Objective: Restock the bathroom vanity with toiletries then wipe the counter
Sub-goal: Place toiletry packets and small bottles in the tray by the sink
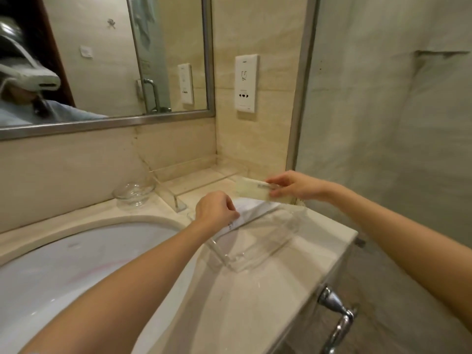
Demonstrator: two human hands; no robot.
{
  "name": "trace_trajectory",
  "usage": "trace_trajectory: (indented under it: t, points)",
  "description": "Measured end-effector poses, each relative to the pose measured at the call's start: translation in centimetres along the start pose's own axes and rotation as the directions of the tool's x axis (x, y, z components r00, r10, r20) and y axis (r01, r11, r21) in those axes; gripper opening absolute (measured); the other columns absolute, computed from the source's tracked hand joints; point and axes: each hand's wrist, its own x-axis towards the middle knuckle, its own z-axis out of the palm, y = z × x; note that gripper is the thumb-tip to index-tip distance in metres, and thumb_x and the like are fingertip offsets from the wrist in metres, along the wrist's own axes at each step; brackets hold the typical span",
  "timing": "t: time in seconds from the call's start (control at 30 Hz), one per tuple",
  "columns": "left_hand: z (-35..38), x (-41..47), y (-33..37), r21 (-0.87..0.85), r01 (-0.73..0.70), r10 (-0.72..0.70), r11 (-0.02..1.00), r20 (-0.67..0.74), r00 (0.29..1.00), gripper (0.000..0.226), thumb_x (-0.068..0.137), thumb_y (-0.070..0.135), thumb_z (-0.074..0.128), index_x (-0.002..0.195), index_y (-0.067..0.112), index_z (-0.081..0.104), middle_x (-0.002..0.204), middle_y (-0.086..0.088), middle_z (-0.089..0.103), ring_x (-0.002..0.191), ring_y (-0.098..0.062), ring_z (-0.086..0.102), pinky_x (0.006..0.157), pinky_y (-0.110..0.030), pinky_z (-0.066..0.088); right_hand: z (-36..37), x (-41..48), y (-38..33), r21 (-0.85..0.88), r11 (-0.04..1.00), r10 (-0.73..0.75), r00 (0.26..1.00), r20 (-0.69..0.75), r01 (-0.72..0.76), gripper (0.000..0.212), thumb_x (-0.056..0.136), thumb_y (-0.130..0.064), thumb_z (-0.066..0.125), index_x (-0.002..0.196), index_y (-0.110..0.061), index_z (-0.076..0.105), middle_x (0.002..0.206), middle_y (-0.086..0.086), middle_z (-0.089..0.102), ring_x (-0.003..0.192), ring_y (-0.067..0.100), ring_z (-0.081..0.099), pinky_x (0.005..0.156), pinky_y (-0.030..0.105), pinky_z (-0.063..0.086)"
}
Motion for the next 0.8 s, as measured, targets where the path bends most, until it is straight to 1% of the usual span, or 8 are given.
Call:
trace_trajectory:
  t: [0.07, 0.13, 0.27, 0.37, 0.43, 0.63, 0.7, 0.8]
  points:
    - [0.3, -0.1, 0.1, 0.008, 0.001, 0.0, 1.0, -0.036, 0.999, 0.011, 0.075, 0.028, 0.071, 0.072, 0.019, 0.067, 0.077, 0.0, 0.069, 0.075, -0.019, 0.061, 0.06, -0.025, 0.037, 0.9, 0.5, -0.1, -0.112, 0.994, 0.013, 0.994, 0.107, -0.001, 0.034, 0.091, -0.006, 0.059, 0.124, -0.012, 0.059, 0.106, -0.009, 0.059, 0.097, 0.006, 0.054, 0.084, 0.016, 0.04]
    - [0.4, -0.2, 0.1, 0.001, -0.004, 0.004, 1.0, -0.074, 0.997, 0.002, 0.077, 0.021, 0.067, 0.077, 0.02, 0.07, 0.084, 0.0, 0.071, 0.079, -0.02, 0.062, 0.062, -0.025, 0.038, 1.9, 0.8, -0.2, -0.206, 0.978, 0.022, 0.982, 0.185, 0.017, 0.032, 0.09, -0.001, 0.056, 0.121, -0.01, 0.061, 0.101, -0.012, 0.059, 0.093, 0.004, 0.054, 0.085, 0.017, 0.039]
    - [0.7, -0.2, -0.2, -0.107, 0.004, -0.01, 0.994, -0.054, 0.998, 0.009, 0.074, 0.028, 0.075, 0.077, 0.023, 0.068, 0.086, 0.003, 0.07, 0.086, -0.018, 0.064, 0.065, -0.025, 0.04, 3.5, 0.7, 0.0, -0.379, 0.924, 0.023, 0.981, 0.192, 0.052, 0.031, 0.088, -0.003, 0.059, 0.115, -0.016, 0.067, 0.101, -0.009, 0.065, 0.094, 0.011, 0.058, 0.087, 0.024, 0.045]
    - [0.7, -0.8, -0.1, -0.078, -0.073, 0.066, 0.994, -0.092, 0.994, 0.015, 0.077, 0.014, 0.069, 0.088, 0.025, 0.068, 0.089, 0.003, 0.065, 0.086, -0.018, 0.062, 0.065, -0.026, 0.039, 4.0, 0.3, 0.0, -0.444, 0.895, 0.075, 0.972, 0.224, 0.033, 0.035, 0.091, -0.005, 0.055, 0.12, -0.022, 0.065, 0.114, -0.005, 0.066, 0.101, 0.012, 0.058, 0.094, 0.027, 0.045]
    - [0.6, -1.3, 0.0, -0.051, -0.138, 0.132, 0.989, -0.106, 0.986, 0.024, 0.078, 0.007, 0.063, 0.091, 0.026, 0.067, 0.088, 0.005, 0.062, 0.083, -0.016, 0.059, 0.063, -0.026, 0.037, 4.1, -0.1, -0.4, -0.468, 0.883, 0.089, 0.967, 0.24, 0.035, 0.04, 0.093, -0.004, 0.05, 0.126, -0.024, 0.061, 0.12, -0.006, 0.063, 0.101, 0.009, 0.053, 0.094, 0.023, 0.042]
    - [0.4, -2.8, -0.3, -0.006, -0.3, 0.3, 0.954, 0.023, 0.954, 0.009, 0.081, 0.021, 0.065, 0.085, 0.029, 0.067, 0.082, 0.012, 0.059, 0.081, -0.012, 0.059, 0.068, -0.025, 0.042, 4.2, -2.1, -0.7, -0.506, 0.861, 0.076, 0.968, 0.238, 0.057, 0.046, 0.096, -0.004, 0.041, 0.126, -0.033, 0.059, 0.127, -0.008, 0.06, 0.112, 0.011, 0.053, 0.096, 0.022, 0.039]
    - [0.4, -3.5, -0.3, -0.036, -0.307, 0.309, 0.951, 0.085, 0.947, 0.006, 0.081, 0.024, 0.064, 0.083, 0.029, 0.068, 0.078, 0.013, 0.059, 0.079, -0.011, 0.06, 0.068, -0.026, 0.046, 4.7, -2.6, -0.7, -0.483, 0.873, 0.051, 0.971, 0.232, 0.069, 0.045, 0.096, -0.003, 0.04, 0.124, -0.032, 0.061, 0.127, -0.008, 0.061, 0.109, 0.007, 0.053, 0.096, 0.02, 0.039]
    - [0.1, -4.4, -0.1, -0.107, -0.284, 0.301, 0.953, 0.22, 0.928, 0.005, 0.08, 0.03, 0.067, 0.084, 0.028, 0.07, 0.075, 0.013, 0.062, 0.073, -0.009, 0.059, 0.068, -0.026, 0.048, 5.7, -3.0, -1.3, -0.424, 0.902, 0.03, 0.968, 0.25, 0.082, 0.047, 0.094, 0.003, 0.038, 0.123, -0.024, 0.063, 0.126, -0.007, 0.062, 0.103, 0.0, 0.05, 0.091, 0.013, 0.034]
